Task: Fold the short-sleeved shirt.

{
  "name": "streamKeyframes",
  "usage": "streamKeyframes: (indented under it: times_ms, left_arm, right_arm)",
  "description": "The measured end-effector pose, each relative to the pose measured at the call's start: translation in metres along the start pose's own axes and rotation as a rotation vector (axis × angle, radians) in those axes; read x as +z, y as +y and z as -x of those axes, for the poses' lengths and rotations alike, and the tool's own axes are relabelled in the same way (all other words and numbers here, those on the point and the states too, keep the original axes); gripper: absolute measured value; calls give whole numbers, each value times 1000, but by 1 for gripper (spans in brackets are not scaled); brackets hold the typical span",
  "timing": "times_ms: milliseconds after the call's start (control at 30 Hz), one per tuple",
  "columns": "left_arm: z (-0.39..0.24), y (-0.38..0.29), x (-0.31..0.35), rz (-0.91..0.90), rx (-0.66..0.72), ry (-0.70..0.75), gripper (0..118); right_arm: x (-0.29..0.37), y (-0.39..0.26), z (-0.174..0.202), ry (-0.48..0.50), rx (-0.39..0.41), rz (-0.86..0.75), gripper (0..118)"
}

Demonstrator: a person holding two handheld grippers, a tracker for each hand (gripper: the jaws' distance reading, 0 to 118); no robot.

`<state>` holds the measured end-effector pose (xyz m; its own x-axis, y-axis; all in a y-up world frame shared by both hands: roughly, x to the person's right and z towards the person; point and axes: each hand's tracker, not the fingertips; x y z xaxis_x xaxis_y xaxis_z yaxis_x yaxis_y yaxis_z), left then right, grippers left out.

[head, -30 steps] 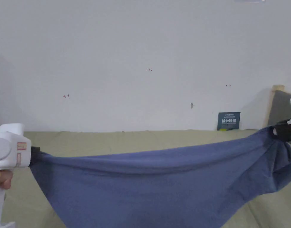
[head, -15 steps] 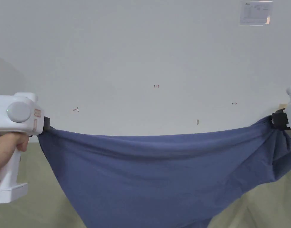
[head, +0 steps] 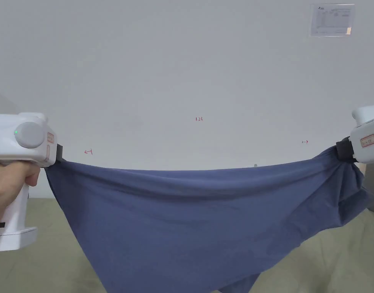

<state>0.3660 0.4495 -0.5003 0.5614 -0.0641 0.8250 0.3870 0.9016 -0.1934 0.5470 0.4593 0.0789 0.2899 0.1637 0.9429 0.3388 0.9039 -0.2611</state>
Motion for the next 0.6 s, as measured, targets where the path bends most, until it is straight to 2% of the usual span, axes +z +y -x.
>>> streamKeyframes:
  times_ms: [233,400,500,600]
  left_arm:
    - [-15,6,-54,4,6,29,4]
    - [-26,-4,-88,21,6,48,4]
    - [-29,-16,-107,38,-1,41,4]
    - [-31,-36,-128,61,2,50,4]
  right_arm:
    - [-54,10,12,-18,10,9,11]
    - [-97,9,20,-16,-11,32,11]
    - [-122,-1,28,-28,17,56,11]
    - [-145,-20,33,-25,-17,74,11]
